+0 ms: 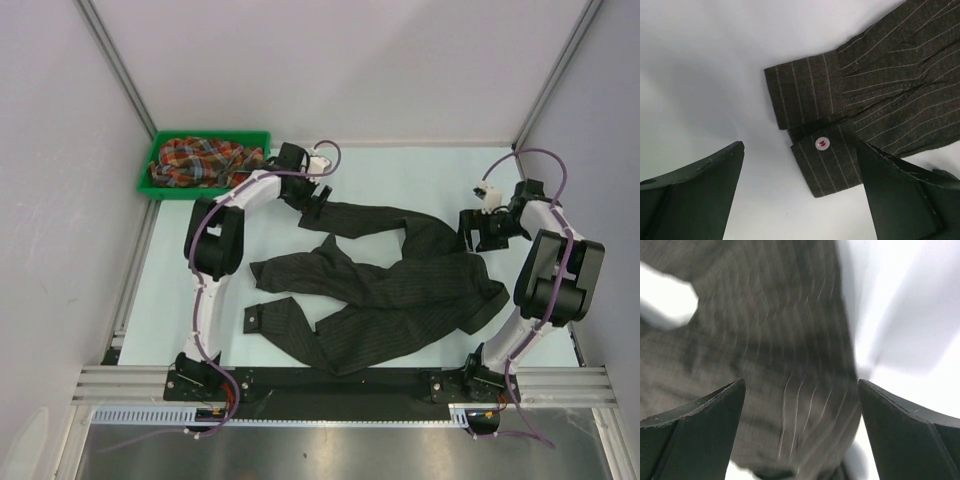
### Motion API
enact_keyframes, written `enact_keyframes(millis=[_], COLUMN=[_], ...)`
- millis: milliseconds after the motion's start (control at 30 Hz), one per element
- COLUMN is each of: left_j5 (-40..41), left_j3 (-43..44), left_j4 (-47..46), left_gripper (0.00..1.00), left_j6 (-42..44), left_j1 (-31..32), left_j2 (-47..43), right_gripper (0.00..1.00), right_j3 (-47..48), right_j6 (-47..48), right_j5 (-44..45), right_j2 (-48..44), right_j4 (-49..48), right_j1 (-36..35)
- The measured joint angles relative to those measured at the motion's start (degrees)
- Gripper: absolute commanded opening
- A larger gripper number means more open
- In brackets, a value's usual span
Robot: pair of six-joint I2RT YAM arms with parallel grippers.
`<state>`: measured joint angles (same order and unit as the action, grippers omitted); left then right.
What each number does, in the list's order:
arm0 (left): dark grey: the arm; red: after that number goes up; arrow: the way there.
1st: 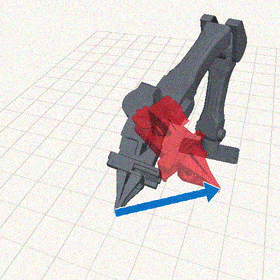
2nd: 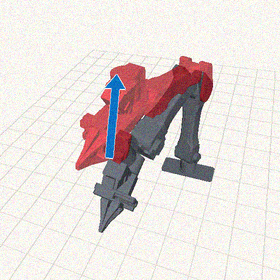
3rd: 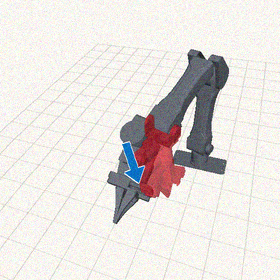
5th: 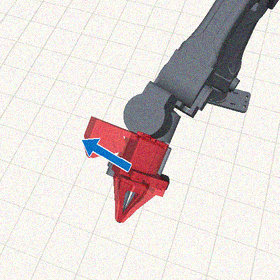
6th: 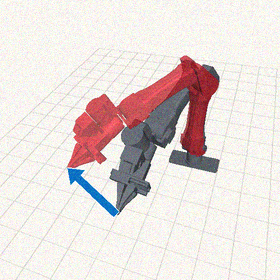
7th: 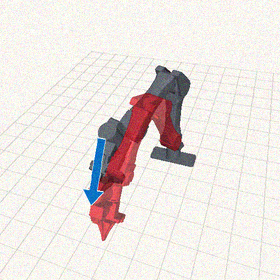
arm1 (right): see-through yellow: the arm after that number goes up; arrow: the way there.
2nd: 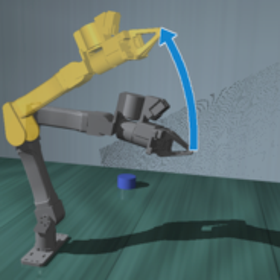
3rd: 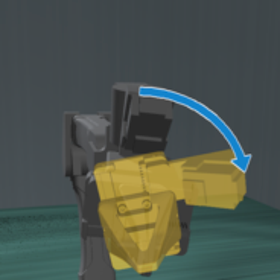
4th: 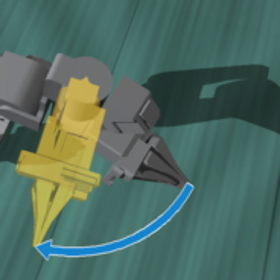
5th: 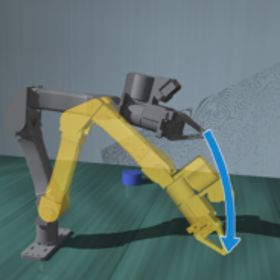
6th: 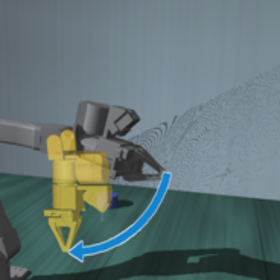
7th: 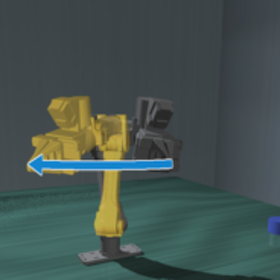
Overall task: Fold and stack the long sleeve shirts
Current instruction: Flatten the shirt out
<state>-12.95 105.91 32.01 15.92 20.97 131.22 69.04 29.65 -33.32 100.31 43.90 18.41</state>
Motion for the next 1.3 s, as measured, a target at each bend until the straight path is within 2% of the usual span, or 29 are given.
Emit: enact_keyframes(millis=[233,367,467,500,667,700,767,800,867,900,967,1000,1033,1133,1267,1300], left_j5=[3.0,3.9,4.0,4.0,4.0,4.0,4.0,3.9,3.8,3.8,3.6,3.6,3.6,3.2,-2.1,-3.5], left_j3=[4.3,9.3,12.9,13.1,13.1,13.1,13.0,12.9,12.9,12.9,12.9,12.9,13.0,13.9,14.9,14.9], left_j4=[0.8,2.6,4.1,4.6,6.6,6.8,6.8,6.7,6.8,6.8,7.1,7.4,7.7,8.5,8.8,8.8], left_gripper=[0.99,0.98,0.98,0.97,0.88,0.83,0.76,0.66,0.55,0.39,0.10,0.00,0.00,0.00,0.00,0.00], left_j6=[0.2,0.6,0.7,0.7,0.8,1.0,1.2,1.4,1.8,2.1,2.4,2.6,3.3,3.6,3.1,2.8], left_j1=[1.4,1.4,1.4,1.4,1.6,1.7,1.9,2.1,2.6,2.8,3.3,3.4,3.6,3.6,2.8,2.6], left_j2=[2.8,5.4,7.4,7.7,7.8,7.8,7.8,7.8,7.8,7.8,7.8,7.8,7.8,7.8,6.2,4.9], right_gripper=[1.00,0.96,0.90,0.85,0.72,0.65,0.59,0.54,0.47,0.36,0.23,0.07,0.00,0.00,0.00,0.04], right_j3=[3.8,7.4,10.0,10.4,12.0,12.2,12.4,12.5,12.5,12.8,13.6,13.8,13.9,14.0,14.0,14.0], right_j6=[-6.7,-8.6,-9.5,-9.6,-9.5,-9.5,-9.0,-8.7,-8.4,-8.3,-7.8,-7.8,-7.8,-7.7,-7.7,-7.7], right_j5=[2.8,3.7,3.9,4.0,4.1,4.1,4.2,4.2,4.2,4.2,4.1,4.2,4.0,4.0,4.0,4.0], right_j2=[8.7,11.9,14.0,14.4,15.7,16.0,16.3,16.4,16.5,16.8,17.5,17.7,18.0,18.1,18.0,17.9], right_j4=[-9.7,-12.9,-14.6,-14.9,-14.7,-14.6,-14.5,-14.3,-14.0,-13.7,-13.1,-12.7,-12.3,-11.2,-10.4,-10.0], right_j1=[-3.9,-5.4,-6.4,-6.8,-8.5,-9.0,-9.8,-10.4,-11.3,-11.8,-12.4,-12.6,-12.7,-12.8,-12.7,-12.7])
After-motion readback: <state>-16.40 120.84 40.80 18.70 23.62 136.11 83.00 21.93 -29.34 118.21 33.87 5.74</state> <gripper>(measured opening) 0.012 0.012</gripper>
